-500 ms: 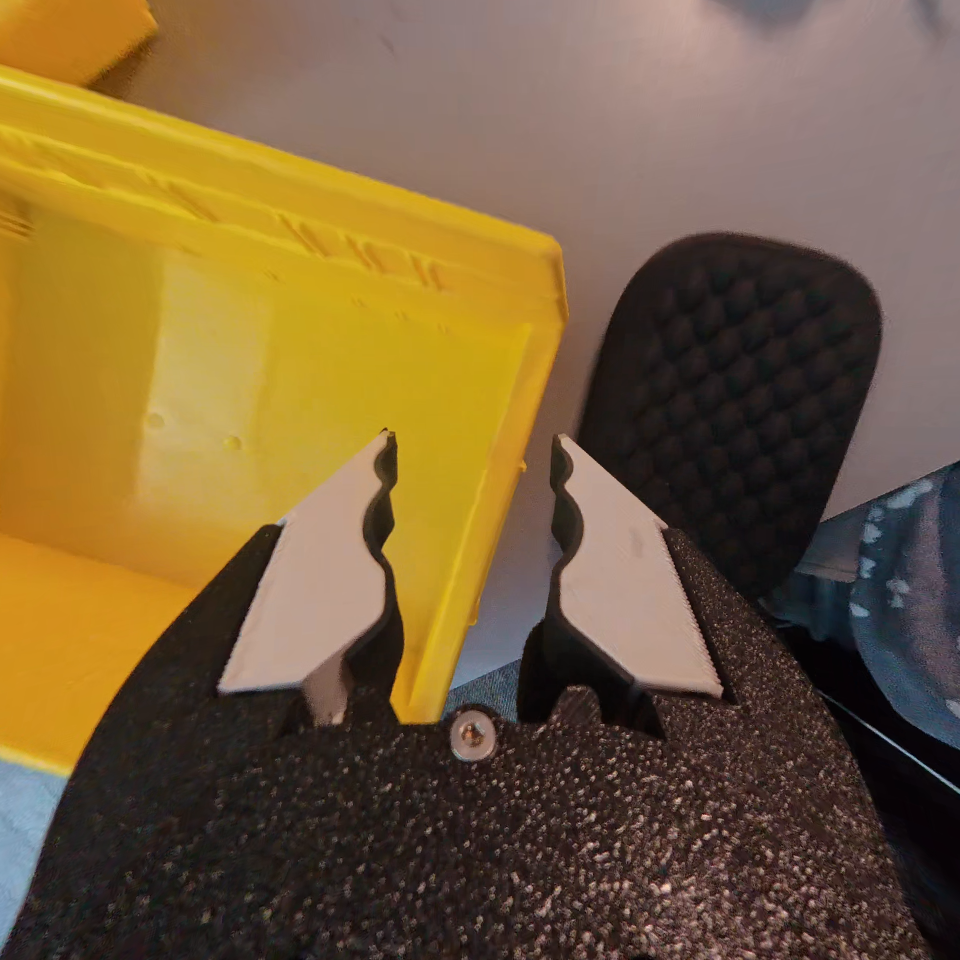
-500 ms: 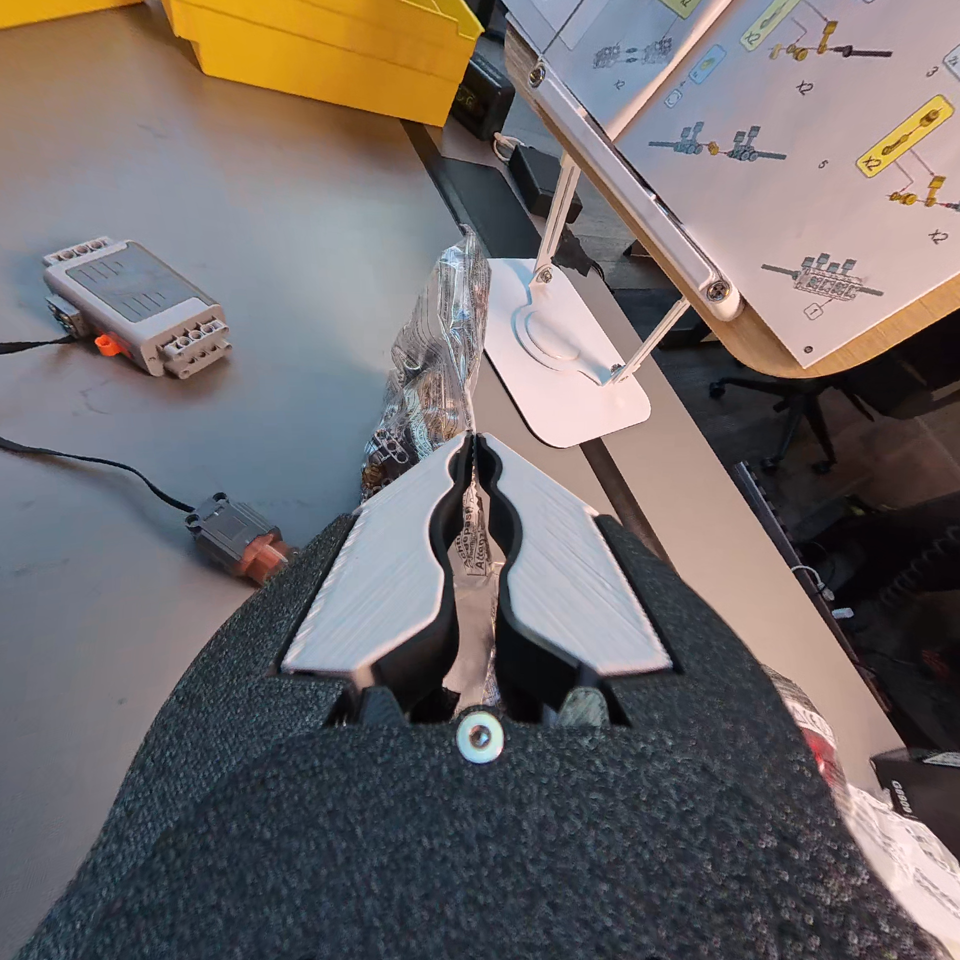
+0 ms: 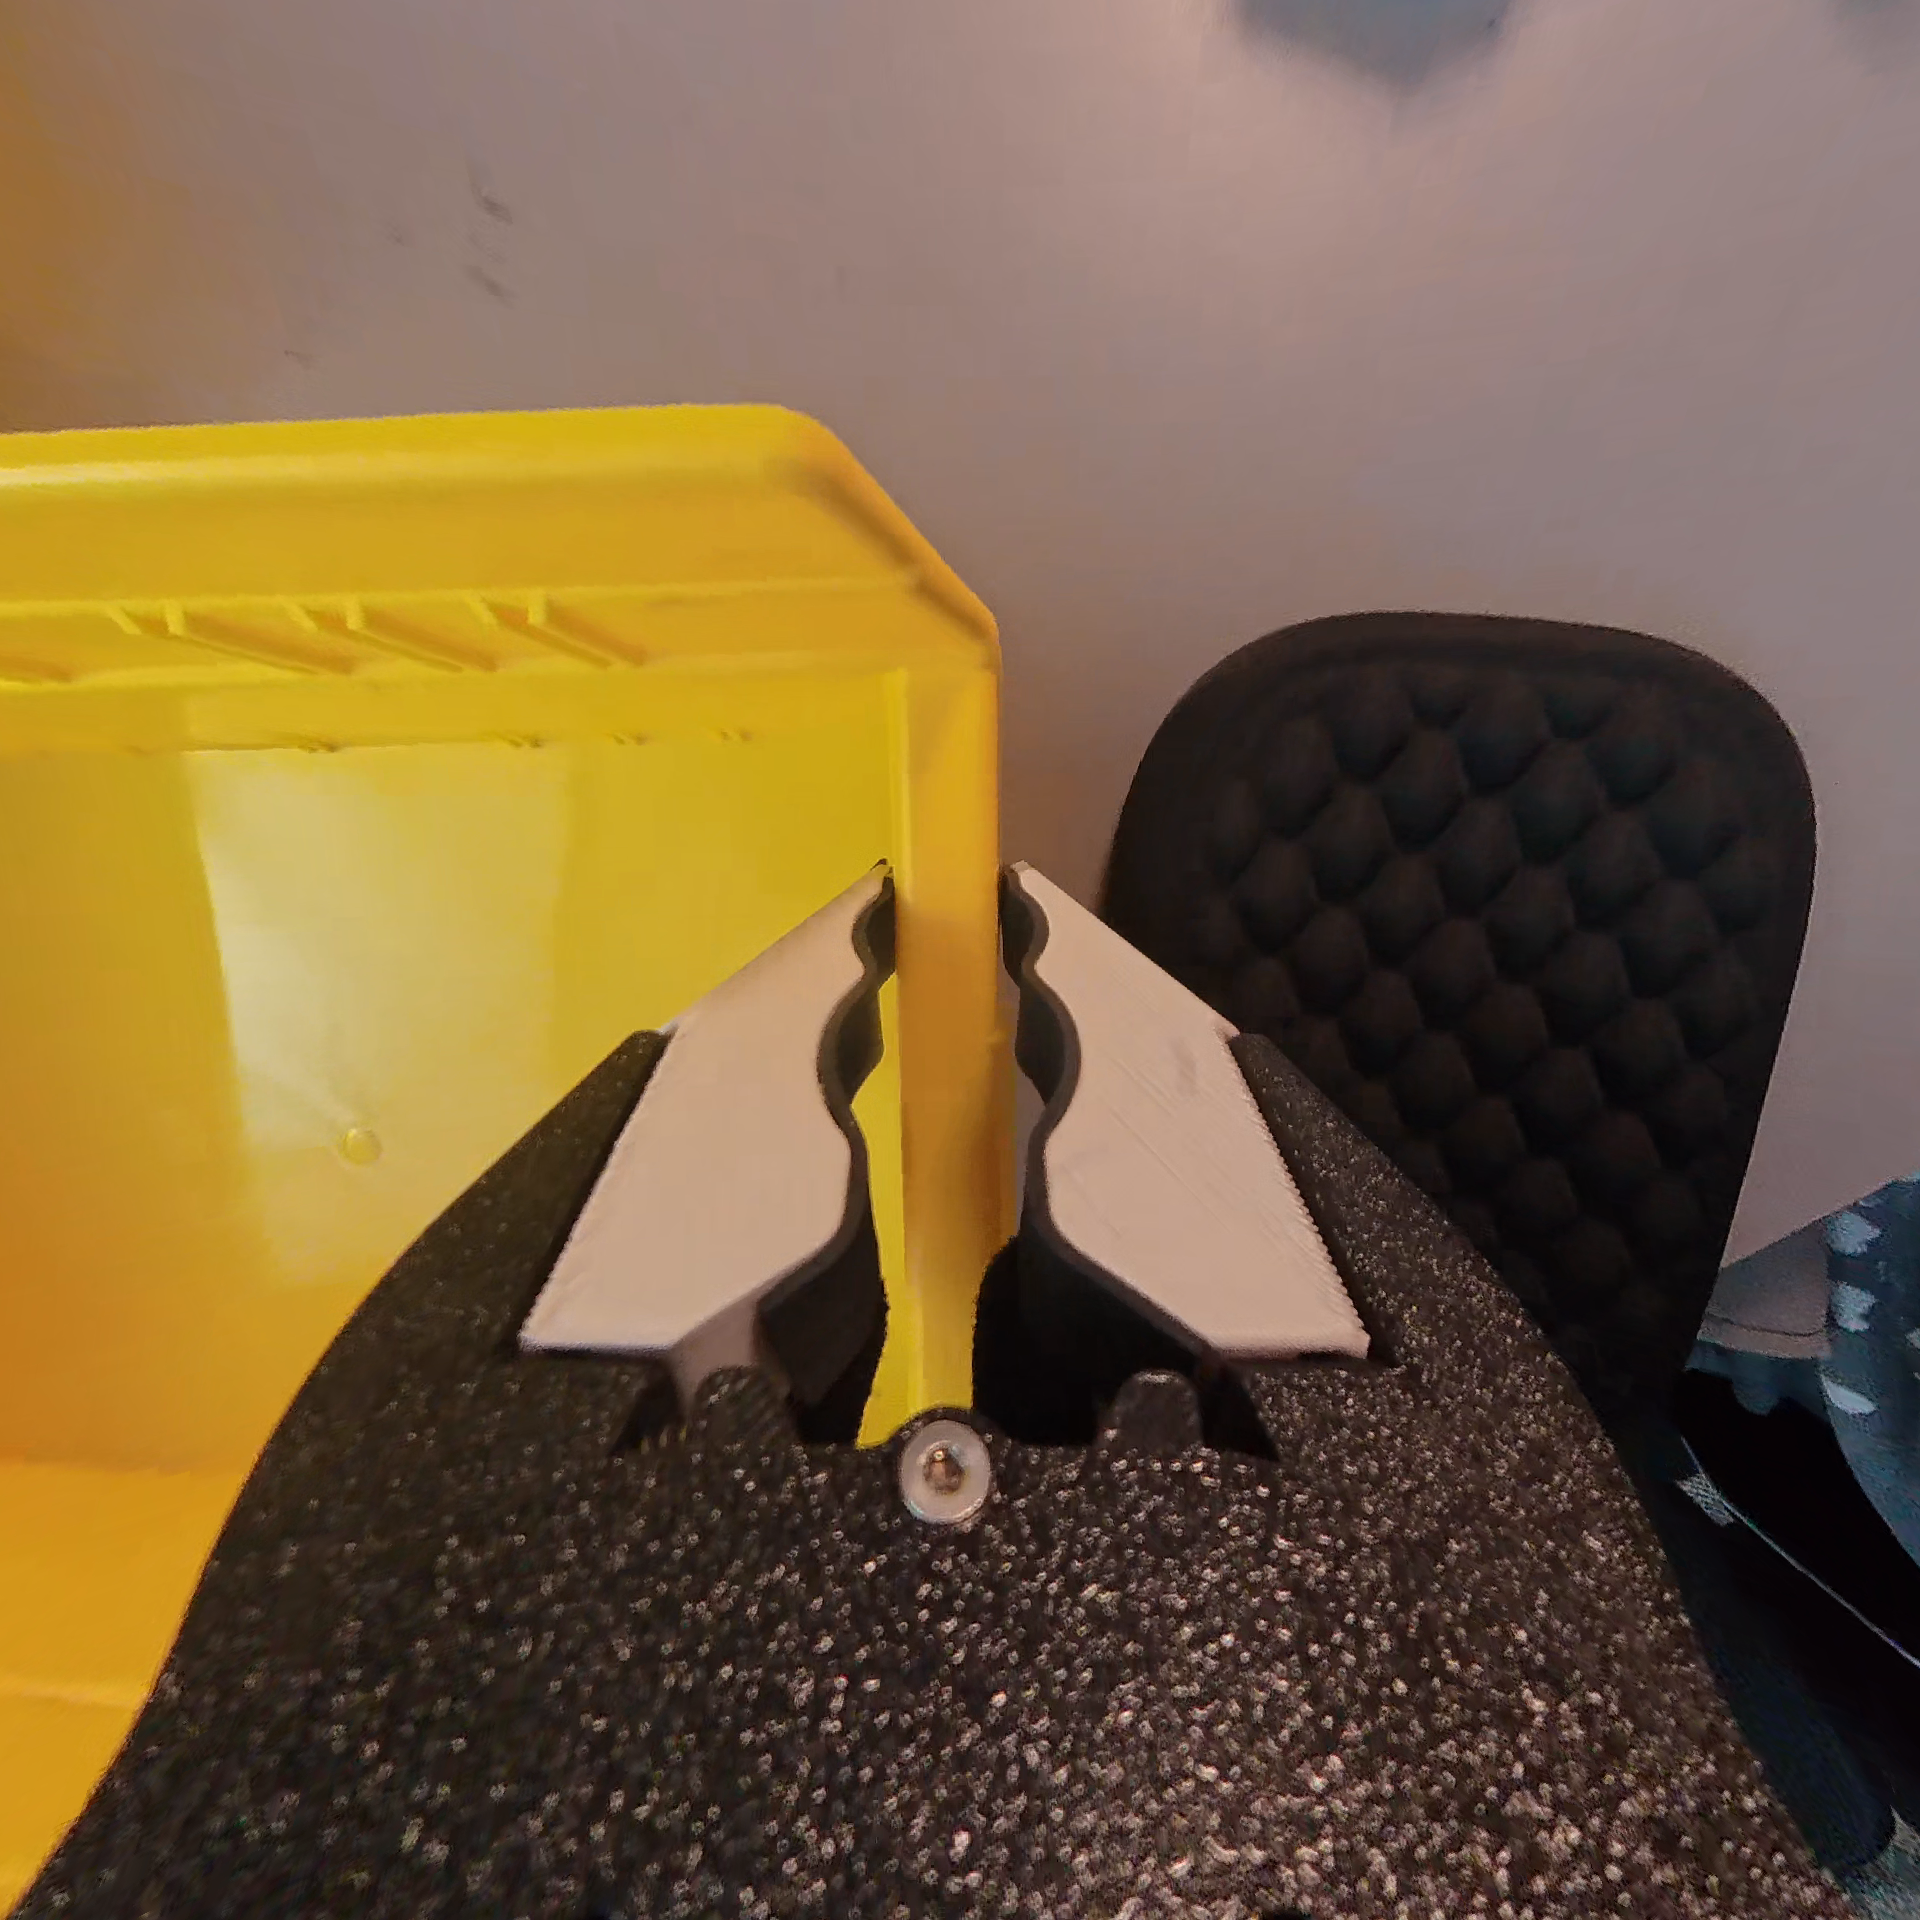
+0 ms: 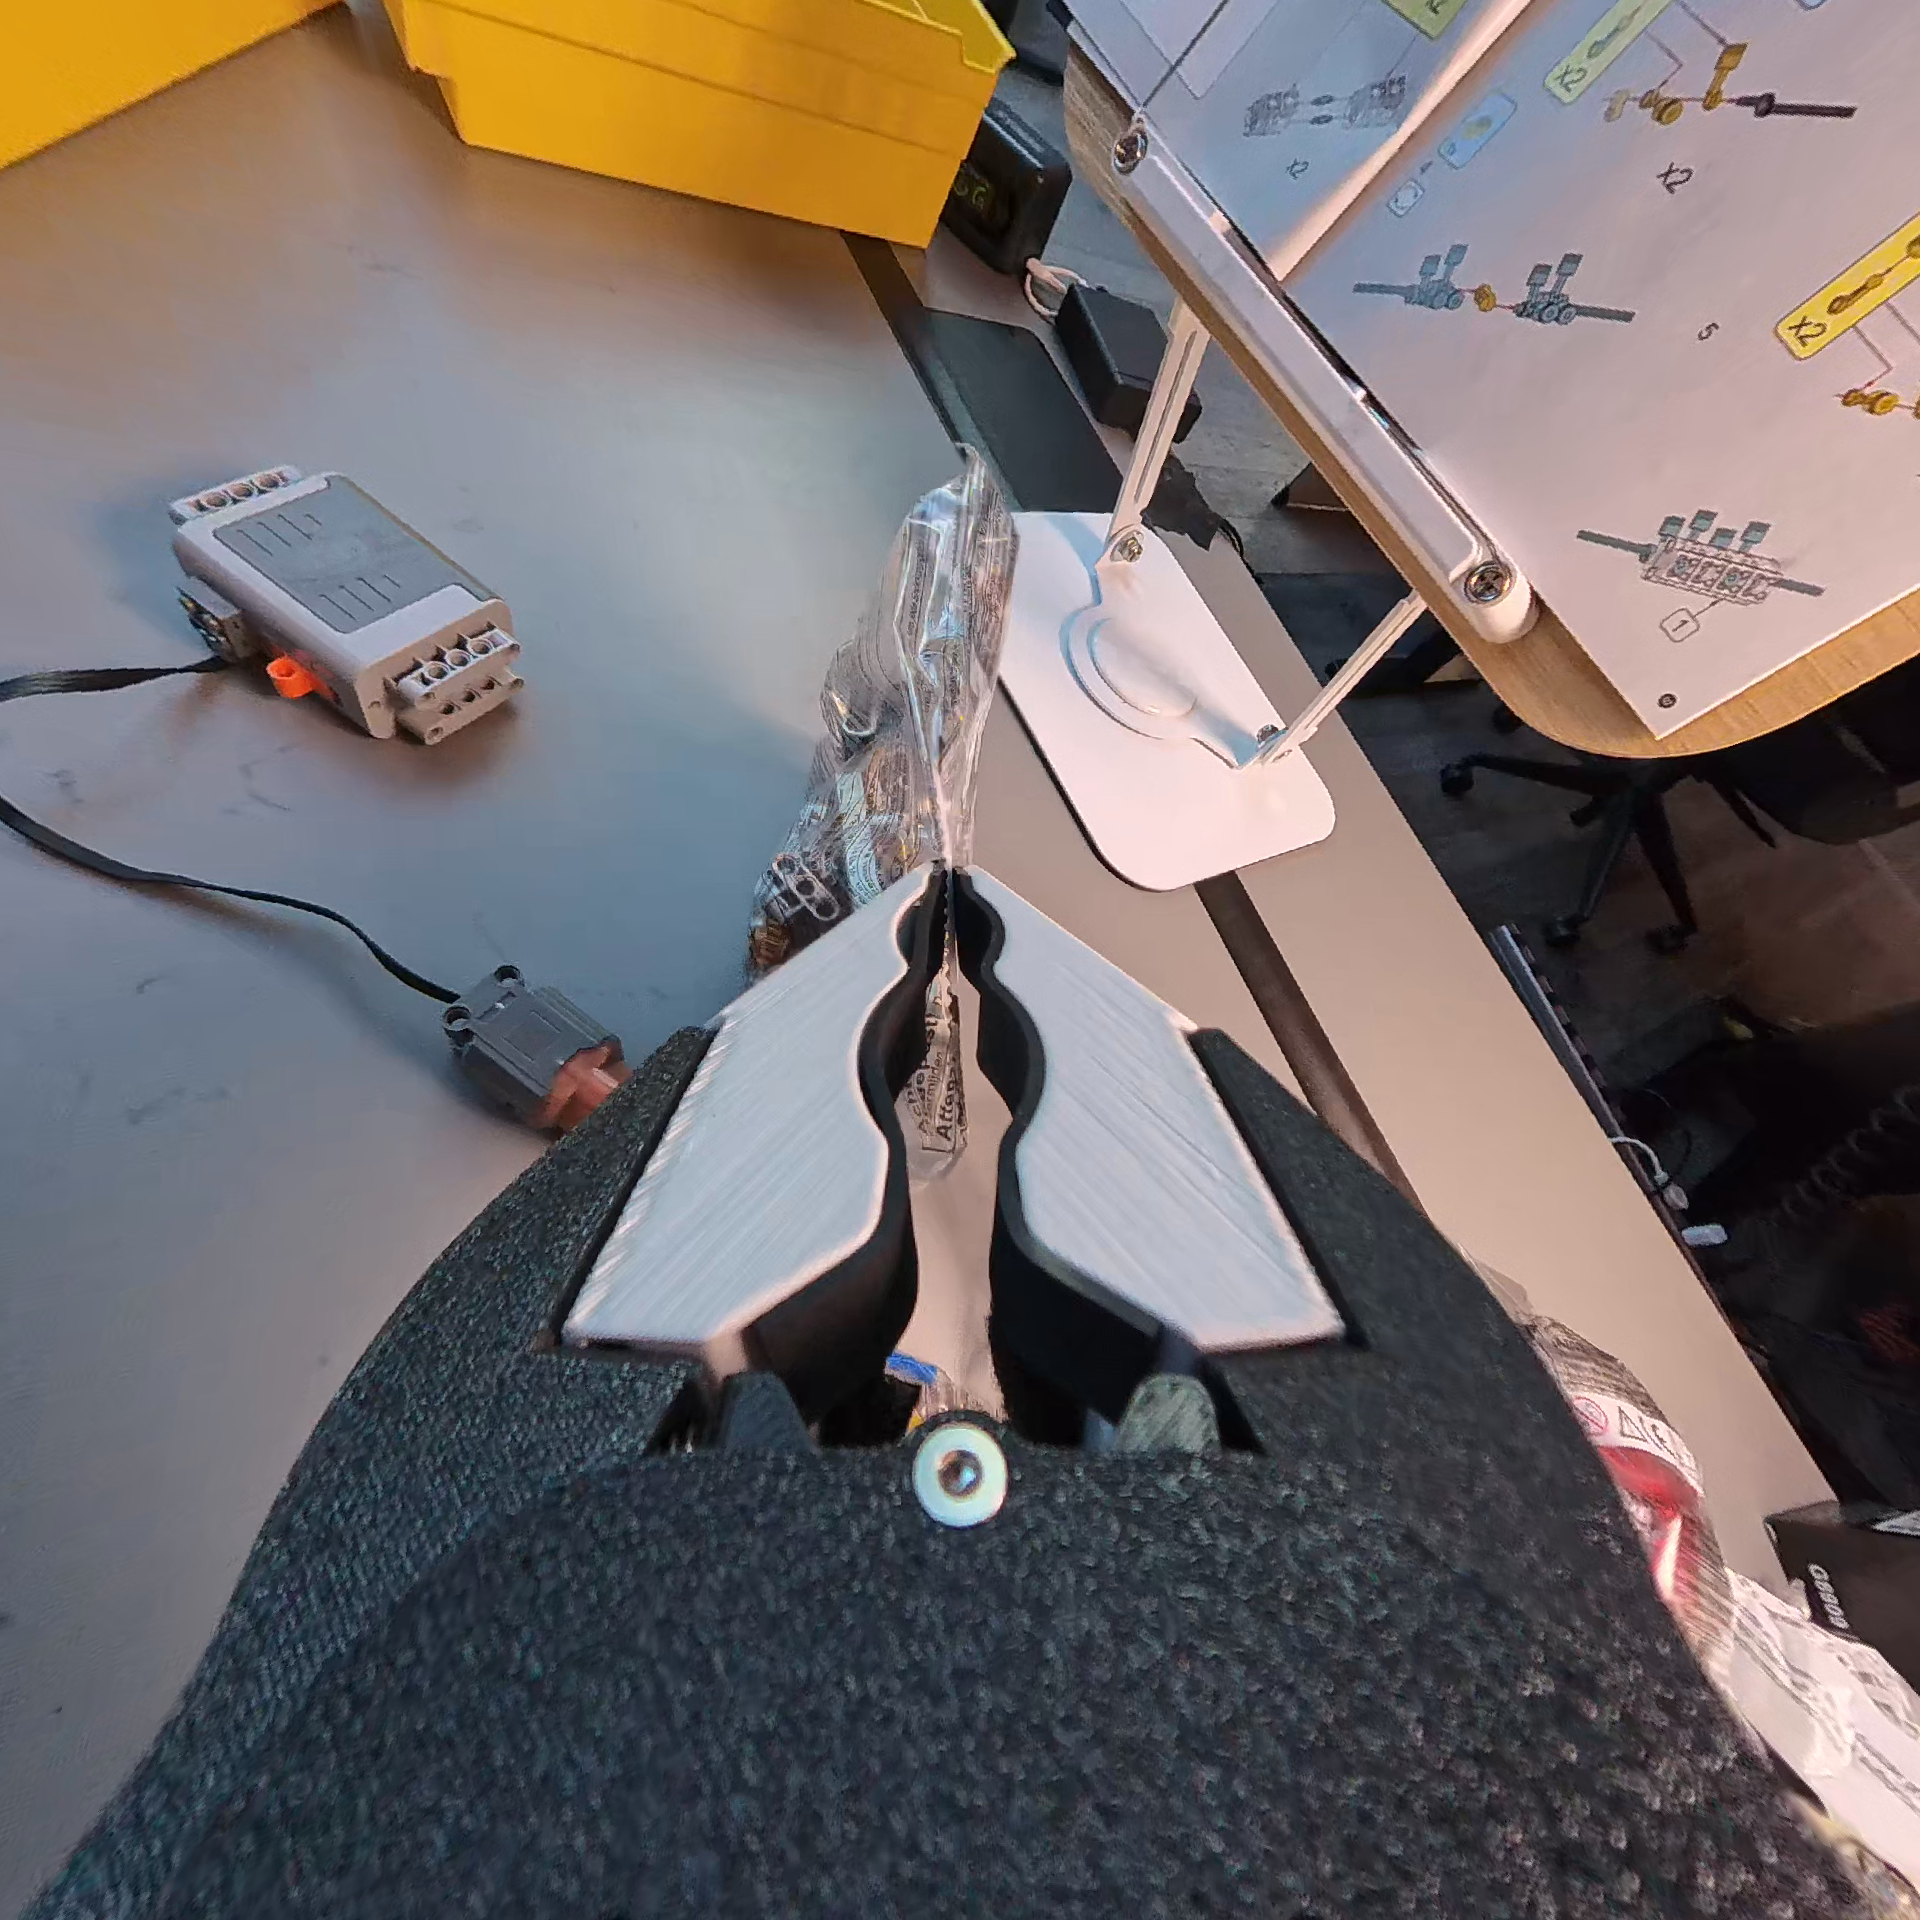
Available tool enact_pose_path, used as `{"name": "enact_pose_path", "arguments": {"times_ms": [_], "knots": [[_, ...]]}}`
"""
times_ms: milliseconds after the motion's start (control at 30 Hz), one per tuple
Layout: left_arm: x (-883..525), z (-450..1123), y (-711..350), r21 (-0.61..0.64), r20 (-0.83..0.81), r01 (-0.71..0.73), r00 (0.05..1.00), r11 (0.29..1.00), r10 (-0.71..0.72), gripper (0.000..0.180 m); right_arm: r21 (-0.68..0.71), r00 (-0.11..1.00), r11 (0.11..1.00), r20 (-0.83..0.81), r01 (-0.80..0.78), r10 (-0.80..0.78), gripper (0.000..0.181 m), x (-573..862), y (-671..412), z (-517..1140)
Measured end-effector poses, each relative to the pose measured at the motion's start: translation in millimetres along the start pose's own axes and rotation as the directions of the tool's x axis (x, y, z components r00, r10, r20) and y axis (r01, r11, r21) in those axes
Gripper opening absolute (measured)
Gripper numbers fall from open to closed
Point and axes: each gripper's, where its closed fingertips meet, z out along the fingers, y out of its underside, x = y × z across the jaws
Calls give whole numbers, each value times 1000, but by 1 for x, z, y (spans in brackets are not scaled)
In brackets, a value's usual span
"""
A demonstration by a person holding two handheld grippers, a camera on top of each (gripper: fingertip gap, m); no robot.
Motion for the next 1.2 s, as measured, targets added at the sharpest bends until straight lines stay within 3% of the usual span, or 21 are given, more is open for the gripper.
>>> {"name": "enact_pose_path", "arguments": {"times_ms": [267,633,767,833,967,1067,1200], "knots": [[19,16,-42,28,-18,-86,996,996,87,18,14,999,1000,32,-21,20,1,-4,1,-1],[16,16,-53,51,11,-52,999,997,51,20,39,996,999,89,-11,8,0,-14,-3,-2],[20,-24,-68,191,73,-12,997,981,-2,24,46,984,999,179,19,-27,0,-33,-7,-7],[39,-56,-91,362,60,-22,998,932,0,24,53,973,998,224,40,-51,0,-43,-11,-10],[109,-101,-166,702,-103,-40,982,711,157,26,151,967,986,233,68,-102,0,-52,-39,-13],[128,-92,-204,756,-136,-34,969,653,208,36,218,963,972,230,88,-138,0,-59,-66,-22],[129,-87,-239,770,-315,134,930,624,188,57,219,951,968,249,126,-181,0,-82,-91,-52]]}}
